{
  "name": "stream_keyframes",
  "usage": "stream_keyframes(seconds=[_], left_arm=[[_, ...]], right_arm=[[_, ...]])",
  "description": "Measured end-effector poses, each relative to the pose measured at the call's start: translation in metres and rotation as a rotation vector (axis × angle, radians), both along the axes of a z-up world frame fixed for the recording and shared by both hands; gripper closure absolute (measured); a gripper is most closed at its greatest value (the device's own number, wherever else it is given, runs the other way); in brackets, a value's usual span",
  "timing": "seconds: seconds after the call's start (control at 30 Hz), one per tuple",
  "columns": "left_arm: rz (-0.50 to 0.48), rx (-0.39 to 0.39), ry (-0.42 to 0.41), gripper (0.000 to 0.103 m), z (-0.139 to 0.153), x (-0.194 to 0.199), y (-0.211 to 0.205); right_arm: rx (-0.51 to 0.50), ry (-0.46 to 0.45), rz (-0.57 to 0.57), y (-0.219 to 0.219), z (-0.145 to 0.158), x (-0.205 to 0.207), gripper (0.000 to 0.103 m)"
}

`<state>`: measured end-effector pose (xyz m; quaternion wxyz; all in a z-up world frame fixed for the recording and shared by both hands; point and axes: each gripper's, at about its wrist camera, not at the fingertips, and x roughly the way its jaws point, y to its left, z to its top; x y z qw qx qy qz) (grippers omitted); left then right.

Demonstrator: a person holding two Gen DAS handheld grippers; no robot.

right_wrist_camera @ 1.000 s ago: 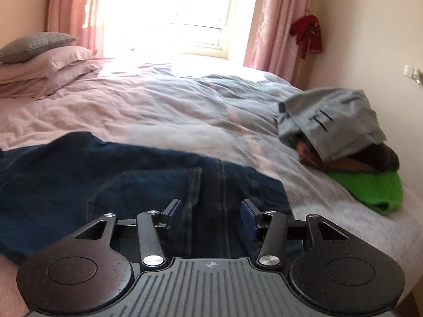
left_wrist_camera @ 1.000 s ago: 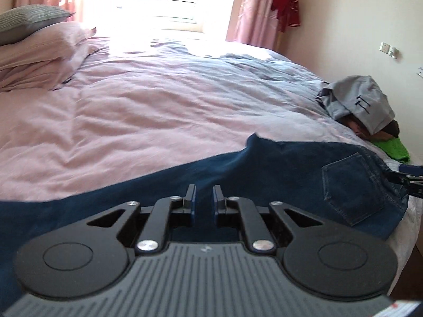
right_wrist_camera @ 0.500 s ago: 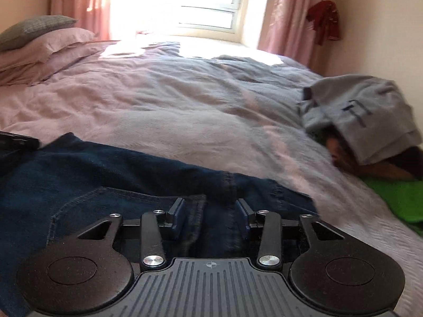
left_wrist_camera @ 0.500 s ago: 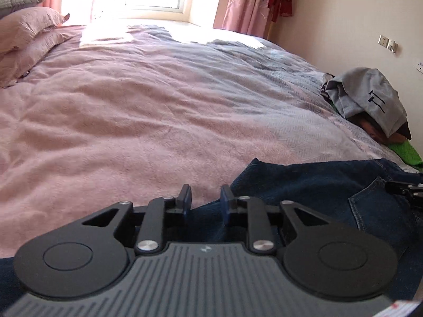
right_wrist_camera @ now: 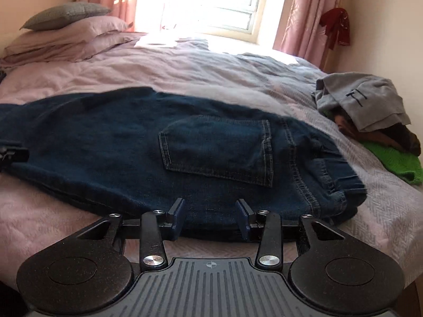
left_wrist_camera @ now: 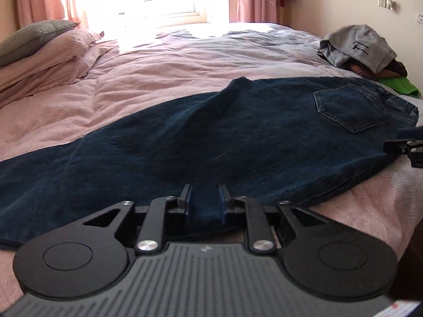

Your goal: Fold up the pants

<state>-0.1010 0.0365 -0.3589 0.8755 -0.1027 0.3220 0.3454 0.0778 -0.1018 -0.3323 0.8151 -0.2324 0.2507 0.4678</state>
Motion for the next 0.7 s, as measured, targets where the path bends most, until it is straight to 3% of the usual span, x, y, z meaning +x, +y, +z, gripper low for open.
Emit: stream_keyframes(seconds=[0.07,0.13,0.2,0.23,0.3,0.37,0.47,0.57,0.7], left_arm=[[0.001,-0.009,-0.015,0.08,0.005,-0.008,-0.003],[0.032,-0.025,0.003,0.07,0.004,-0.011,-0.002],[0.075,-0.067,-0.003,0.069,0.003,-0.014,0.001],[0.092,-0.081,-0.008,0.069,0.006,-0.017,0.001],[0.102,-0.09,-0.006,0.066,0.019,-0.021,-0.005],[0.112,-0.106,-0.011,0.056,0.032,-0.03,-0.014],[0.124,-0.127,-0.021,0.049,0.048,-0.044,-0.028],[0.135,-0.126,-0.014,0.038,0.059,-0.057,-0.044],[0.171,-0.129,0.023,0.036,0.066,-0.072,-0.061]], right_arm=[[0.044,-0.013,0.046,-0.003,0.009,-0.011,0.065],[0.005,0.019,0.061,0.001,0.002,-0.017,0.064],[-0.045,0.062,0.033,0.009,-0.019,-0.014,0.061],[-0.053,0.032,0.029,0.009,-0.022,-0.02,0.061],[-0.08,0.027,0.021,0.008,-0.013,-0.031,0.06],[-0.025,0.116,0.021,-0.002,0.001,-0.035,0.06],[0.064,0.197,-0.016,-0.022,0.023,-0.044,0.053],[0.082,0.195,-0.036,-0.035,0.038,-0.057,0.045],[0.061,0.208,-0.054,-0.045,0.047,-0.068,0.042]])
